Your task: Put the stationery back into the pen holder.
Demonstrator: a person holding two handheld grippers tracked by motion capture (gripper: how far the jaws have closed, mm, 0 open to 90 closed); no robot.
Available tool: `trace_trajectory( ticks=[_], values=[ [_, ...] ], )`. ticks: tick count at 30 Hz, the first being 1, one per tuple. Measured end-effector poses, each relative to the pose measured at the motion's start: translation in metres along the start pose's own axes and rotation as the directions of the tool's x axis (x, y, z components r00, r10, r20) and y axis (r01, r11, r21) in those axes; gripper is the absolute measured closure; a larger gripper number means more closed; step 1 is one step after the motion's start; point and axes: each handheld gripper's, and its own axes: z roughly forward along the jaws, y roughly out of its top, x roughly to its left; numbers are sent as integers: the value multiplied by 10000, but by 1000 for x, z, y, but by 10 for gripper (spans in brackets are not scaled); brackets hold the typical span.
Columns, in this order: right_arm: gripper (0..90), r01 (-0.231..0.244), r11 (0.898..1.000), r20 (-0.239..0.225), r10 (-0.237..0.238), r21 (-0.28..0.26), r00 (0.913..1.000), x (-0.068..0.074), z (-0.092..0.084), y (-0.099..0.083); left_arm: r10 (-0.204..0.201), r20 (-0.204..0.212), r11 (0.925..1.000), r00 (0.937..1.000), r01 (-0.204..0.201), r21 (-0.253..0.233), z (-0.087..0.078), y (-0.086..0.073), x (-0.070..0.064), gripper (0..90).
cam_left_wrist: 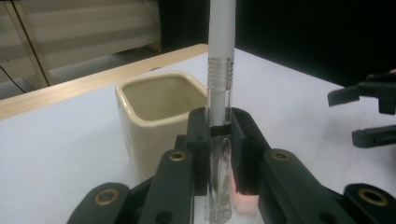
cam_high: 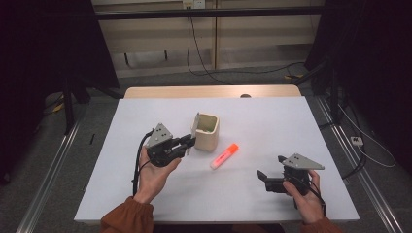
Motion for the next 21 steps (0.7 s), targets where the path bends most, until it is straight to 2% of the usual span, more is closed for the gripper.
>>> trace_trajectory(
  ticks=[9,21],
  values=[
    [58,-74,10000,-86,74,-62,9999,-1,1,0,-98,30,9998,9999,99,-170,9,15,4,799],
    [56,-143,9999,-270,144,39,9995,-5,4,-1,-16,-231,9996,9997,10,-284,24,32,12,799]
  ],
)
